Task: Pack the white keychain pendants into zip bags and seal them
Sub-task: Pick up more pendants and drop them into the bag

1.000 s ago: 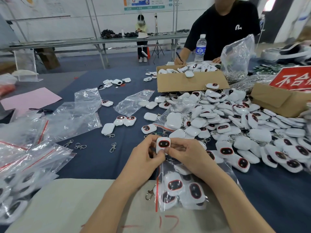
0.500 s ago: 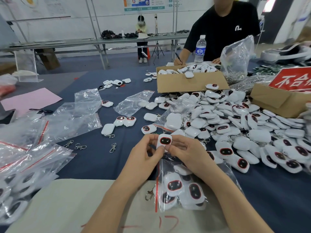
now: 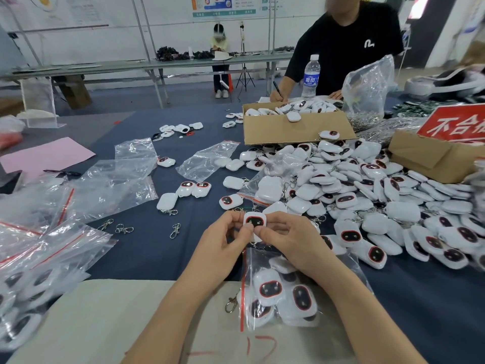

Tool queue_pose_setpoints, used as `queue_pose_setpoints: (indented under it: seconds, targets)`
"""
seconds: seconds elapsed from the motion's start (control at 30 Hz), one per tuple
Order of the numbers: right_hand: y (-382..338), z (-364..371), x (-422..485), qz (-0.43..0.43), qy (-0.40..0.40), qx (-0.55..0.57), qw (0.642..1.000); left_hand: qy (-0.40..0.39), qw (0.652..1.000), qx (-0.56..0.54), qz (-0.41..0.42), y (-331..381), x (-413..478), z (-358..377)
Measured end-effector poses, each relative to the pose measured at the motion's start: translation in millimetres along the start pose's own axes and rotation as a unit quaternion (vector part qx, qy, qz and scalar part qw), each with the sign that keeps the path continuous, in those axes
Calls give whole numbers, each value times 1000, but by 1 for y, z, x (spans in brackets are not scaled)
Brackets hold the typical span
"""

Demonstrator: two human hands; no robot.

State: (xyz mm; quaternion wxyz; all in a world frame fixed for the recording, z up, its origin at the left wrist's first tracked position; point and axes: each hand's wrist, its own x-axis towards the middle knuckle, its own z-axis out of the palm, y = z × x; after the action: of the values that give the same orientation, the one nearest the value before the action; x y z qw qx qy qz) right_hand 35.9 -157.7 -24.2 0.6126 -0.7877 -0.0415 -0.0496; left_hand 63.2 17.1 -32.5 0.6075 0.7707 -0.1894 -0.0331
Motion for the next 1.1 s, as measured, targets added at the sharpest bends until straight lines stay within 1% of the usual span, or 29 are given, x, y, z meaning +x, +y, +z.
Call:
queue_pose_setpoints:
  seconds: [0.1,0.2,0.27,0.33,0.43,0.53,0.67,0.9,1.0,1.1]
  targets:
    - [-1,0,1,4,-5,12,1000,13,1000,21,13,1,-1,1]
    - [0,-1,1,-8,2,18,1000,48,995,80,45,2,-3,4]
    - [0,-1,1,-6,-4,67,998,66,986,133,80,1,-4,5]
    - [-1,-1,1,-4,-10,105,994,72,978,165,108,1,-5,5]
    - [-1,-1,1,-10,-12,113,993,68,972,183,128,1,-5,5]
    - [2,-2,-1,-8,-10,142,990,79,975,168,120,1,-5,5]
    - [2,-1,0,5,-13,195,981,73,980,155,102,-1,-4,4]
    - [4,-1,0,7,-12,207,978,87,980,153,96,0,-4,3]
    - [5,-3,-2,10,-32,190,981,60,987,122,85,1,-5,5]
    - [7,-5,-3,26,-63,188,980,28,996,78,43,2,-5,4]
